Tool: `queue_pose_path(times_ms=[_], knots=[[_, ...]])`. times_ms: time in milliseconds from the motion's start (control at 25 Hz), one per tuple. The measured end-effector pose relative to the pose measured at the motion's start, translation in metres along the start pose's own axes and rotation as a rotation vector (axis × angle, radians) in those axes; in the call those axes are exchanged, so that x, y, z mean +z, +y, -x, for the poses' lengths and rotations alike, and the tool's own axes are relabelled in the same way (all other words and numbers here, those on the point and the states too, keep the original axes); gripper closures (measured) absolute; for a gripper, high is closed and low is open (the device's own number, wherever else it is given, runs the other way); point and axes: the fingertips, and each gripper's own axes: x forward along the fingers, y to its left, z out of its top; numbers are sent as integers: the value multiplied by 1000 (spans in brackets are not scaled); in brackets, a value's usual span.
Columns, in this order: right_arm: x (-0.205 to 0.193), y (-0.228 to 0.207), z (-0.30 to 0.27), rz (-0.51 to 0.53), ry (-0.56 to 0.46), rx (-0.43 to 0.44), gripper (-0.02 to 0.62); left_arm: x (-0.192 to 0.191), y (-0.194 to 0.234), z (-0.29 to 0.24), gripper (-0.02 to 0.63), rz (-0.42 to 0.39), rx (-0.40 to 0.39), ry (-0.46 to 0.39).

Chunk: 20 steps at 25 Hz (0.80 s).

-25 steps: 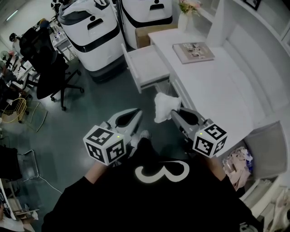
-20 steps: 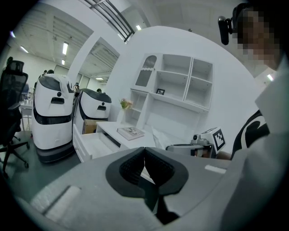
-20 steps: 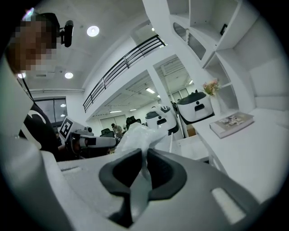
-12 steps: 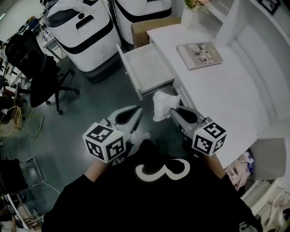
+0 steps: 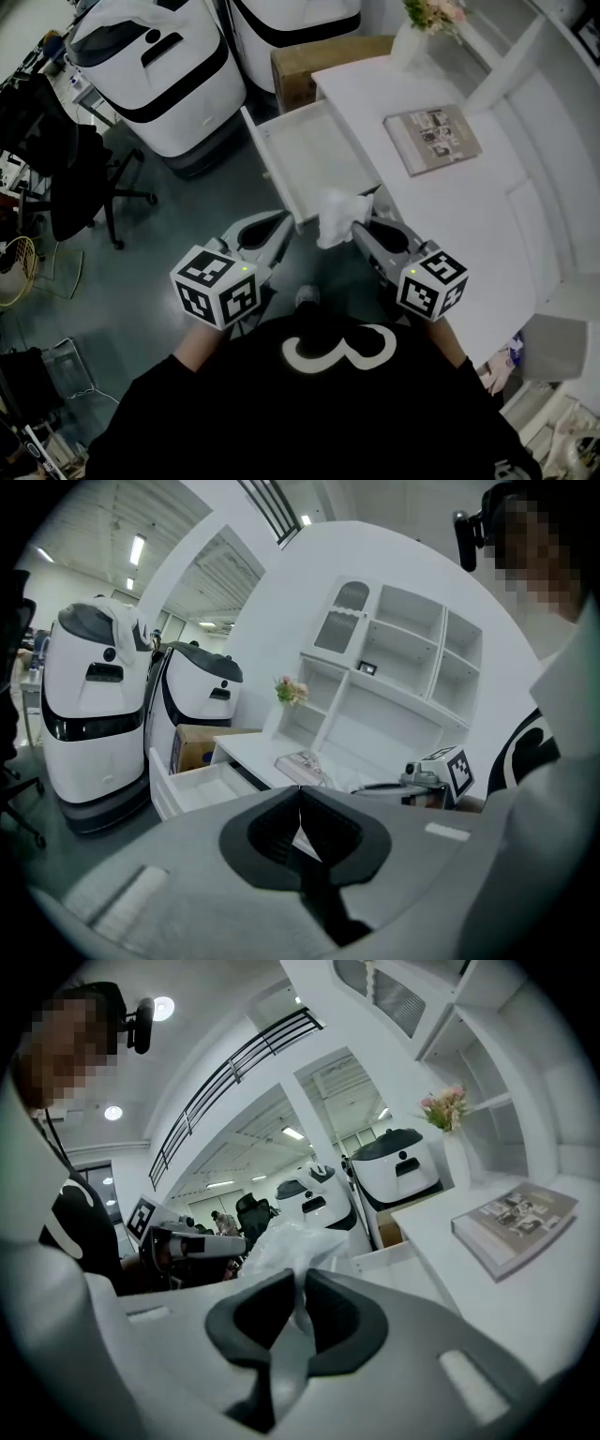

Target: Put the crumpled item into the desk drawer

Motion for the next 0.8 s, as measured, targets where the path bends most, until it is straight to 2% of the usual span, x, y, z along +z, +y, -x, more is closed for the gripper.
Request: queue_pose_path(times_ms=[320,800], knots=[[7,-22,-53,-7,36,-17,555,7,59,-22,595,22,7,27],[12,-36,-84,54,73,-40,555,5,93,-38,595,29,31,19]])
